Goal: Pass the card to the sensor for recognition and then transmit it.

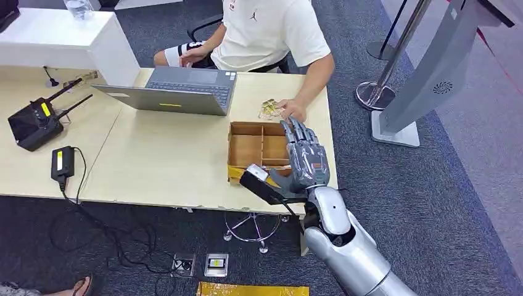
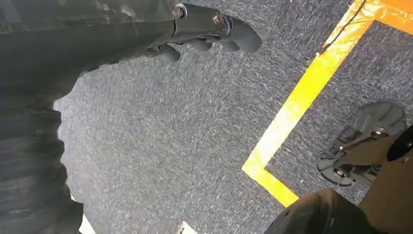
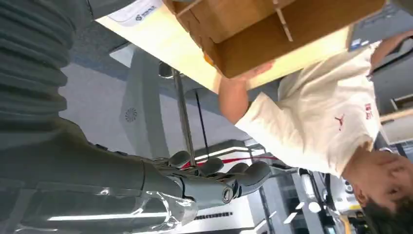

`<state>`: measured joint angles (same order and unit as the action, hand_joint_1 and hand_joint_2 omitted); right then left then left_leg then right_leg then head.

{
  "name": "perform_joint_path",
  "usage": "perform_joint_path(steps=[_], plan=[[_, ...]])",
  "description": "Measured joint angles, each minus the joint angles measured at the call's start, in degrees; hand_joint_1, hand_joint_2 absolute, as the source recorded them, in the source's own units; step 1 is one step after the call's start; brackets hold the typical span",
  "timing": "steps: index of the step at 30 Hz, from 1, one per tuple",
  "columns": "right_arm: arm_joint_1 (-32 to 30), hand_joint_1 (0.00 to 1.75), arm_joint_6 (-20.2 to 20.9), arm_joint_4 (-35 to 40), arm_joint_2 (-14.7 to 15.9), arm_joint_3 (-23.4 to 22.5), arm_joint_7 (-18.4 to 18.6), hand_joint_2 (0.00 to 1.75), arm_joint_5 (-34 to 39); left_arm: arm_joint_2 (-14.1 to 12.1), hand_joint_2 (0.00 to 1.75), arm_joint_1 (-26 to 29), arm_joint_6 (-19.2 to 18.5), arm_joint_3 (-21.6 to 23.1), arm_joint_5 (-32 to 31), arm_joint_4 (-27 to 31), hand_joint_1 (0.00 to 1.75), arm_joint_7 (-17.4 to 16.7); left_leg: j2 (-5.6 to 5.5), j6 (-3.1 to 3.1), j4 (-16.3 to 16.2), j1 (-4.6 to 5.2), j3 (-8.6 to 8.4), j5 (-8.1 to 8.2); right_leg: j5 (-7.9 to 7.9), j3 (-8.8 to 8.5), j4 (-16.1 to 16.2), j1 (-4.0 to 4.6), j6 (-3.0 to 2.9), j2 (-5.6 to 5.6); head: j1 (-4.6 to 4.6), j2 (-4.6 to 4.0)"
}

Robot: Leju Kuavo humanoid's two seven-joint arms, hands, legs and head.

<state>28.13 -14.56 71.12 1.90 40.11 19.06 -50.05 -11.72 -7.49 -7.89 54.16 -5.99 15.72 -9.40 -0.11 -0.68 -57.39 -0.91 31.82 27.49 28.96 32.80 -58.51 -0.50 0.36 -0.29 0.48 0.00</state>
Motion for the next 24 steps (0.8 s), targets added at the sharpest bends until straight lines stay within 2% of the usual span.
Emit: perform_joint_path(steps=[15, 24], plan=[[0.9, 0.0, 0.1, -8.4, -0.3, -0.2, 0.5, 1.75, -0.2, 0.0, 1.75, -1.5, -1.1, 0.0, -1.3, 0.0, 0.0, -0.2, 0.0, 0.0, 0.0, 0.0, 0.01, 0.0, 0.0, 0.0, 0.0, 0.0, 0.0, 0.0, -0.02, 0.0], [0.9, 0.0, 2.2, -10.9, -1.5, 0.0, -0.6, 1.75, -0.3, 0.0, 1.75, -2.0, -1.3, 0.0, -1.9, 0.0, 0.0, -0.2, 0.0, 0.0, 0.0, 0.0, 0.01, 0.0, 0.0, 0.01, 0.0, 0.0, 0.0, 0.0, 0.0, 0.0]])
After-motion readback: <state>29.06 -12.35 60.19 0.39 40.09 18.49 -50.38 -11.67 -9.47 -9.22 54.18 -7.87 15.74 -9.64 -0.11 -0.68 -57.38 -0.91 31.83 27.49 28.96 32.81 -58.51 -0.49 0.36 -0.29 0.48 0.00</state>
